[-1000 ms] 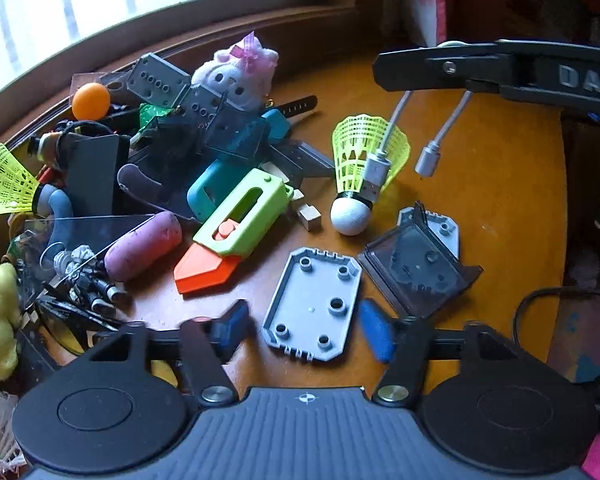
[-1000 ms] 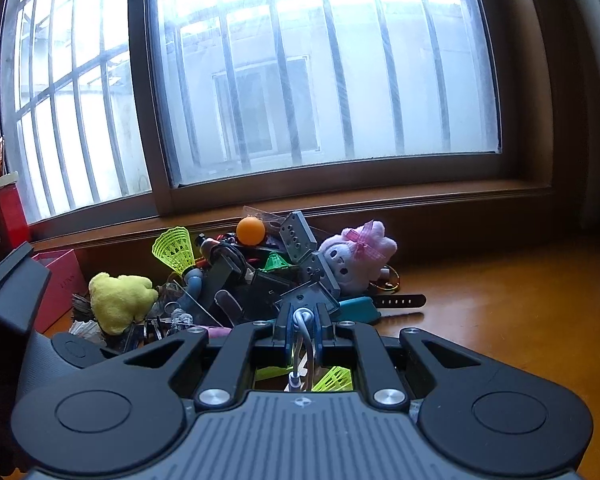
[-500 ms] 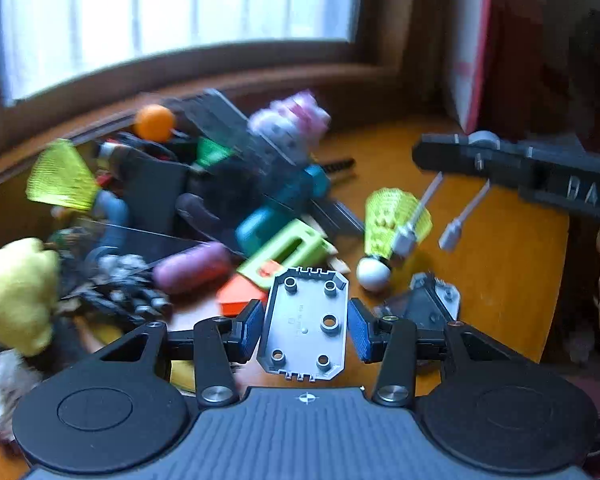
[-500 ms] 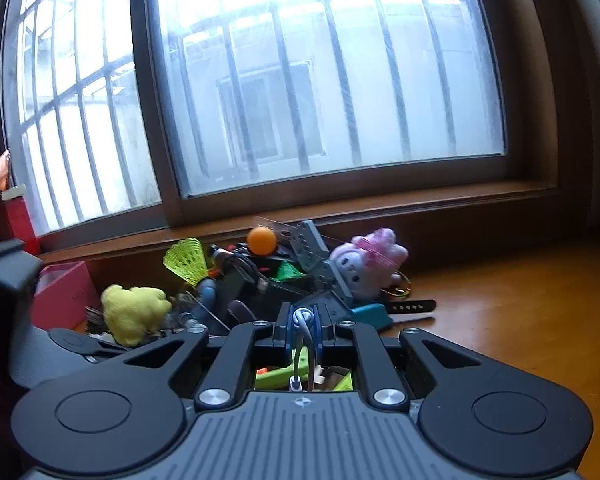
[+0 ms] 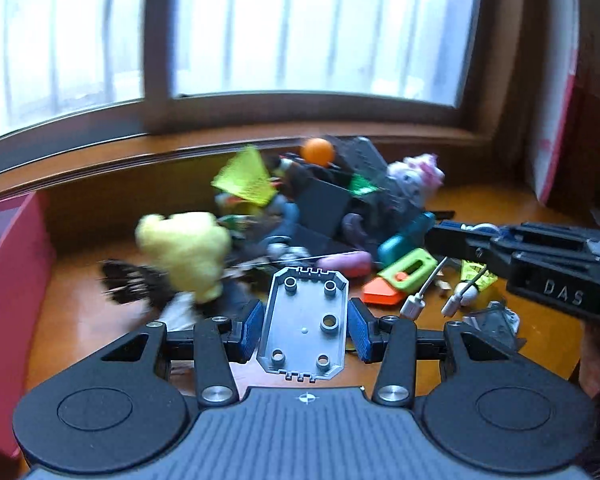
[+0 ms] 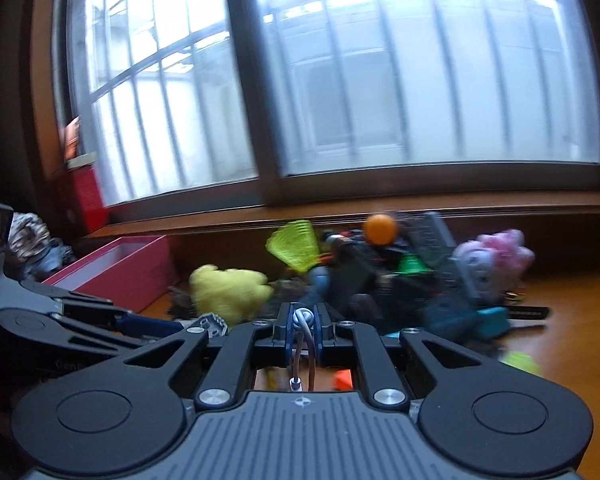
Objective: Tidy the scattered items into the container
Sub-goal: 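Carry the gray plate and white cable over the pink shoebox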
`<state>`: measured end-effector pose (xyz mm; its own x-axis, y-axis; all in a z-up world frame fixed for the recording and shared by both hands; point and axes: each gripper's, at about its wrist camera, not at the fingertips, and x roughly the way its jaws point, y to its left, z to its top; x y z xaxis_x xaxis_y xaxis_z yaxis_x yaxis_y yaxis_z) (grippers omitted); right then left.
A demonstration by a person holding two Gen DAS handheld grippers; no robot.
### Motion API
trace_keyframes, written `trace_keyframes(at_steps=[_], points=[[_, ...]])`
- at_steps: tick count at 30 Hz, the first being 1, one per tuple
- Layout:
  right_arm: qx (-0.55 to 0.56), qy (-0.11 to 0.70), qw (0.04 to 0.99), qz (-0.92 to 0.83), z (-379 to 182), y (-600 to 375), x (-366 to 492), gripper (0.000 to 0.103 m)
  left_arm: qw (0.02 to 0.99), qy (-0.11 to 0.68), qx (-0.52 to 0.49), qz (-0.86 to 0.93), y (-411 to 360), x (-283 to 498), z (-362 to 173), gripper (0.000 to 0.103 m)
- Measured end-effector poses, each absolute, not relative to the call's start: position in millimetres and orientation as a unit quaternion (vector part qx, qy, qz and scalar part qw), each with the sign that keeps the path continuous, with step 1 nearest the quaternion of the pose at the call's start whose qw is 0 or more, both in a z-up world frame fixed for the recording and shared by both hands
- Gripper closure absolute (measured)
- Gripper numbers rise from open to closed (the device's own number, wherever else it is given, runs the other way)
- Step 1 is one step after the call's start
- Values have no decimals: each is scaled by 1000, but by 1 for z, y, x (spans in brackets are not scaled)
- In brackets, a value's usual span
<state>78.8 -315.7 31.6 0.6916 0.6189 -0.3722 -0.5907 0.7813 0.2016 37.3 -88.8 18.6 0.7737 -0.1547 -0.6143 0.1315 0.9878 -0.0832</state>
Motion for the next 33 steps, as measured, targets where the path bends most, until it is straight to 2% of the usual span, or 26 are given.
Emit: trace_keyframes(at_steps=[15, 33], points=[[23, 221, 900, 375, 49, -178, 41, 92, 955, 294, -30, -7, 50, -10, 62, 57], [22, 180, 898, 402, 72, -47, 10, 92, 958, 280, -36, 56, 183, -51, 58, 57]])
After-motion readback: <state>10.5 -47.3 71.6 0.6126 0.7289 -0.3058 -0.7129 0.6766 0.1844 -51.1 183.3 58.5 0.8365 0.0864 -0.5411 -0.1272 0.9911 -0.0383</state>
